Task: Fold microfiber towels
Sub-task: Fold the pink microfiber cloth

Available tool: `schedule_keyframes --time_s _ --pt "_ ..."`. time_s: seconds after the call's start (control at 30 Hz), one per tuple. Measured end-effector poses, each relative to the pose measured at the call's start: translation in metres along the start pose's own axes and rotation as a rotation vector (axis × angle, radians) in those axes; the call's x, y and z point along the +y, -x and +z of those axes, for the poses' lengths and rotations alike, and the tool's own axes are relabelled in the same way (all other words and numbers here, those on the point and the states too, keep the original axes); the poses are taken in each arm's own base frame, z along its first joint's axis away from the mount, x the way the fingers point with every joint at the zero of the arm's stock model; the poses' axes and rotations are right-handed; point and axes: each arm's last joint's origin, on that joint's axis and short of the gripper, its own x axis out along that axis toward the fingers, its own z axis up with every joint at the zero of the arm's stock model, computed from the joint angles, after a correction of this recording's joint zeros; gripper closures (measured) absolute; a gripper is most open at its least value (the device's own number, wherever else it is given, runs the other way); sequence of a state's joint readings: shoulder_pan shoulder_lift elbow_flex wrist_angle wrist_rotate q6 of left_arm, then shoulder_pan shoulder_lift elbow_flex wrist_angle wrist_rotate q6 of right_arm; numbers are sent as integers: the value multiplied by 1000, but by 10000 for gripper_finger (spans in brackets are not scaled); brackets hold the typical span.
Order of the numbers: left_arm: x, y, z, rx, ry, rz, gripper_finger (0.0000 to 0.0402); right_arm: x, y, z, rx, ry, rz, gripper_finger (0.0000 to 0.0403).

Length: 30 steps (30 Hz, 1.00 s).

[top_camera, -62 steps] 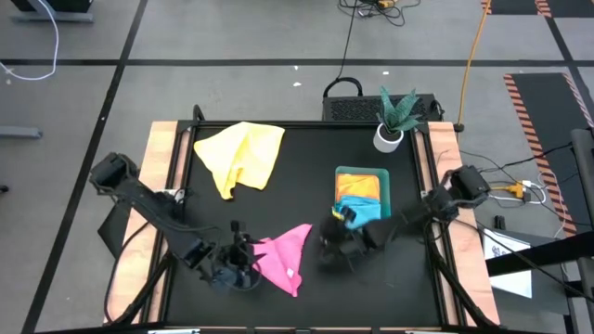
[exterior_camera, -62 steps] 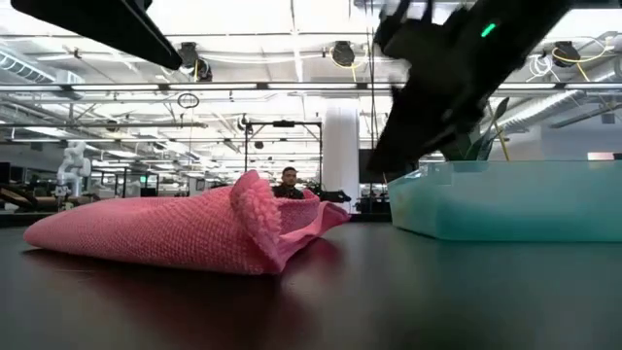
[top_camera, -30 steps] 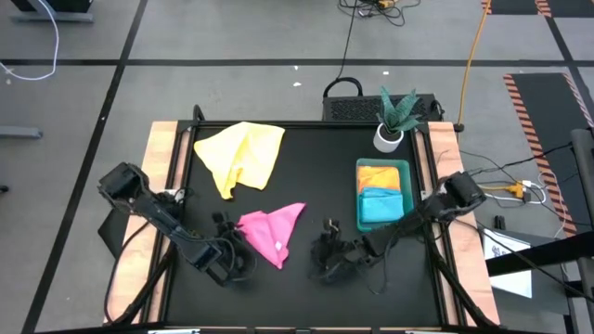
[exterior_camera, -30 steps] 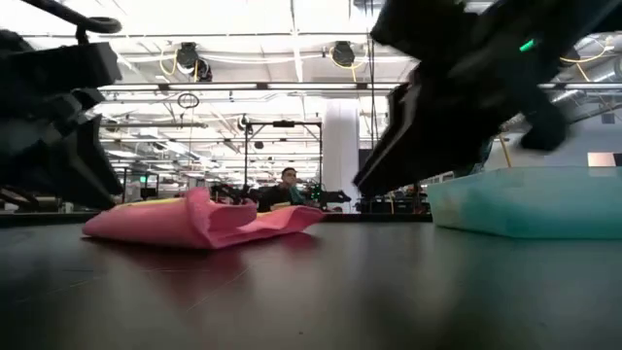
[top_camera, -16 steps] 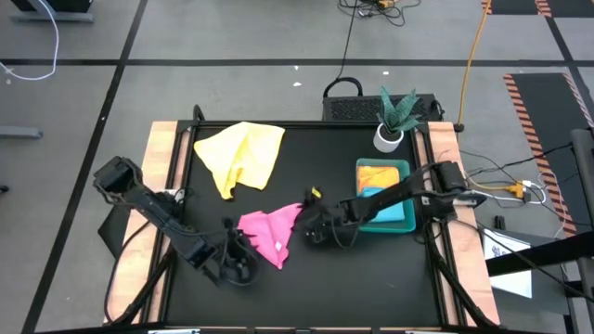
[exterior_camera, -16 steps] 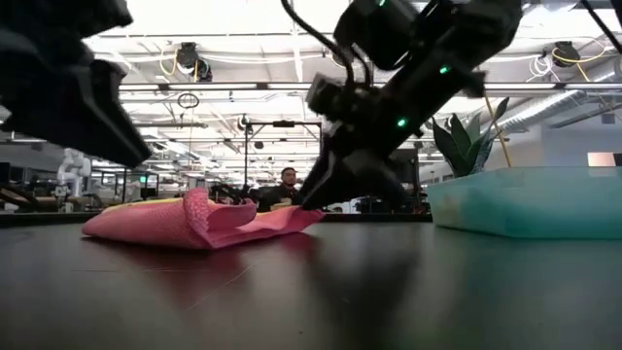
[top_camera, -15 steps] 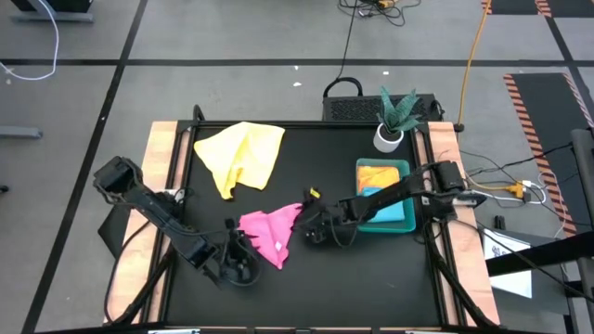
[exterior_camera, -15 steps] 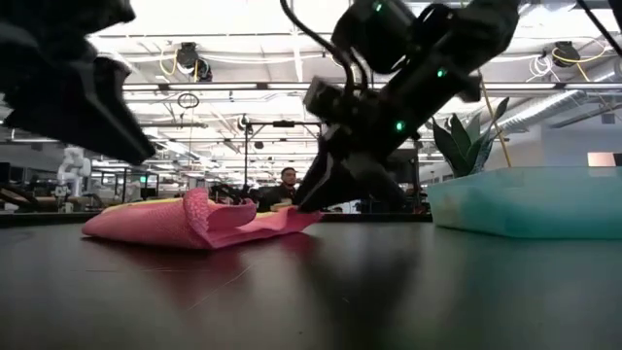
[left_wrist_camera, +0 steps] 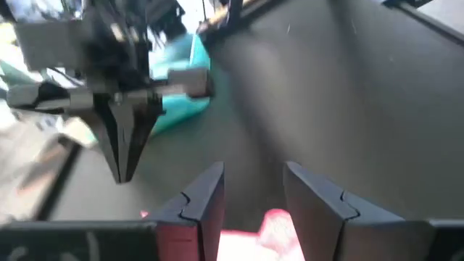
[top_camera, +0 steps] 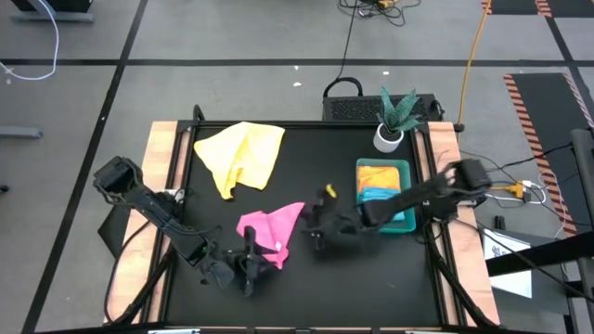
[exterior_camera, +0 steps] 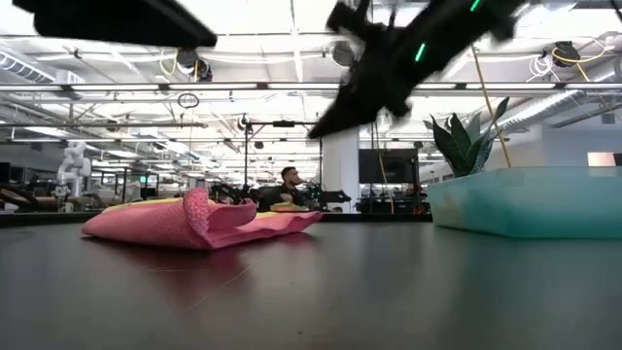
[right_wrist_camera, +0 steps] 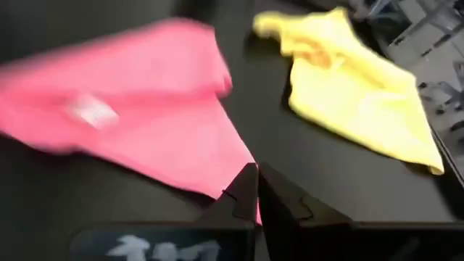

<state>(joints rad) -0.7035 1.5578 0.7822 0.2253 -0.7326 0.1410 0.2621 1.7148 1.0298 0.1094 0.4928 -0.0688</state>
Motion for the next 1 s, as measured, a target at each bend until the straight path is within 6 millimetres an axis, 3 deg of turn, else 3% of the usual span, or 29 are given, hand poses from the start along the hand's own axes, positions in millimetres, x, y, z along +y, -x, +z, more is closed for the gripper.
schedule_keyframes --time_s 0.13,0.23,0.43,0.63,1.0 --pt "3 -2 8 -70 -37 -17 257 12 52 25 -126 -154 63 402" --pt "5 -7 7 -88 -45 -143 257 22 71 30 -158 -137 113 401" --pt "27 -34 -9 25 186 -158 256 38 74 24 -141 -148 152 402" --pt "48 -52 -26 137 375 -378 256 55 78 9 -132 -152 194 402" --pt "30 -80 -42 347 540 -304 256 68 81 -21 -271 -206 251 403"
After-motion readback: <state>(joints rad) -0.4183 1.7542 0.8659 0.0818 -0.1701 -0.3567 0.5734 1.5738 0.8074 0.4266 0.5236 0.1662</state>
